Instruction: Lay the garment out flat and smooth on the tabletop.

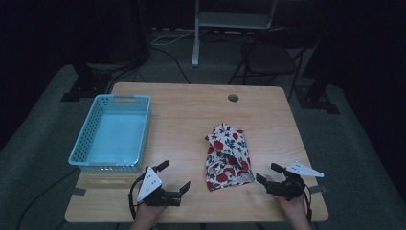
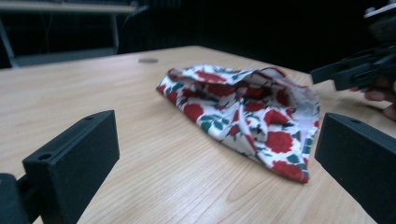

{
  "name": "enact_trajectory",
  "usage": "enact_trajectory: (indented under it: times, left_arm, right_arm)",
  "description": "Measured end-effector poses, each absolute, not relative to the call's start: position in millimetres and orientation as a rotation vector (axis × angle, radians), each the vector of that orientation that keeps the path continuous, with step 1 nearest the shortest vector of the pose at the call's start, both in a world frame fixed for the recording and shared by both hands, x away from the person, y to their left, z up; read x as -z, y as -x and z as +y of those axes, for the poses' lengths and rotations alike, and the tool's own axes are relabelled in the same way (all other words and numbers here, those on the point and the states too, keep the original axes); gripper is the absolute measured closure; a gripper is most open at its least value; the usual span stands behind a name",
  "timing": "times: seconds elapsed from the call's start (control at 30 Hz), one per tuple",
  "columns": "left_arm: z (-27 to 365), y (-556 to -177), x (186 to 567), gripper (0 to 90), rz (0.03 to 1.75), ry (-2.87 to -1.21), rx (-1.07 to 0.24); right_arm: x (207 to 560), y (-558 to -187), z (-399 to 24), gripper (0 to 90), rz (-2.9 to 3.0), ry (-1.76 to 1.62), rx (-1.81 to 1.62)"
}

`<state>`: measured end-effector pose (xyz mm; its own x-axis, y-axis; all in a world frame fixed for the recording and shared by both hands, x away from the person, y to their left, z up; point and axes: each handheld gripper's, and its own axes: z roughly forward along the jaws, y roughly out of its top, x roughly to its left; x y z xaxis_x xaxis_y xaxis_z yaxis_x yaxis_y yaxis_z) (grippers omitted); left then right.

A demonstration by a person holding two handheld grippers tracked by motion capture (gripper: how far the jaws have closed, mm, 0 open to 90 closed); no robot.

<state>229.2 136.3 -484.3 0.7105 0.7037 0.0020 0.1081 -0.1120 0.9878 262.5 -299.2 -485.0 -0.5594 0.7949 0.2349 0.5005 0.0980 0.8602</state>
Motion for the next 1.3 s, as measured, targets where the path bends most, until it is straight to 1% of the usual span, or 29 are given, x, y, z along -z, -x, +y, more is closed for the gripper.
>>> enact_trajectory:
  times: [0.1, 0.2, 0.37, 0.47, 0.7, 1.3]
  left_arm:
    - [134, -227, 484, 0.5, 0.643, -1.642, -0.602]
    - [136, -229, 485, 0.5, 0.655, -1.617, -0.576]
    - [135, -229, 485, 0.5, 0.657, -1.62, -0.578]
    - [135, -230, 485, 0.5, 0.653, -1.626, -0.566]
    - [135, -231, 485, 0.5, 0.652, -1.625, -0.557]
    - [134, -231, 484, 0.5, 0.644, -1.634, -0.567]
  right_arm:
    - [484, -263, -297, 11.1, 2.13, -1.269, -1.412]
    - [484, -264, -296, 11.1, 2.14, -1.269, -1.396]
    - [482, -265, -296, 11.1, 2.164, -1.295, -1.341]
    - [482, -265, -293, 11.1, 2.203, -1.281, -1.214]
    - [483, -264, -283, 11.3, 2.312, -1.214, -1.123]
    - [476, -263, -274, 11.7, 2.284, -1.206, -1.269]
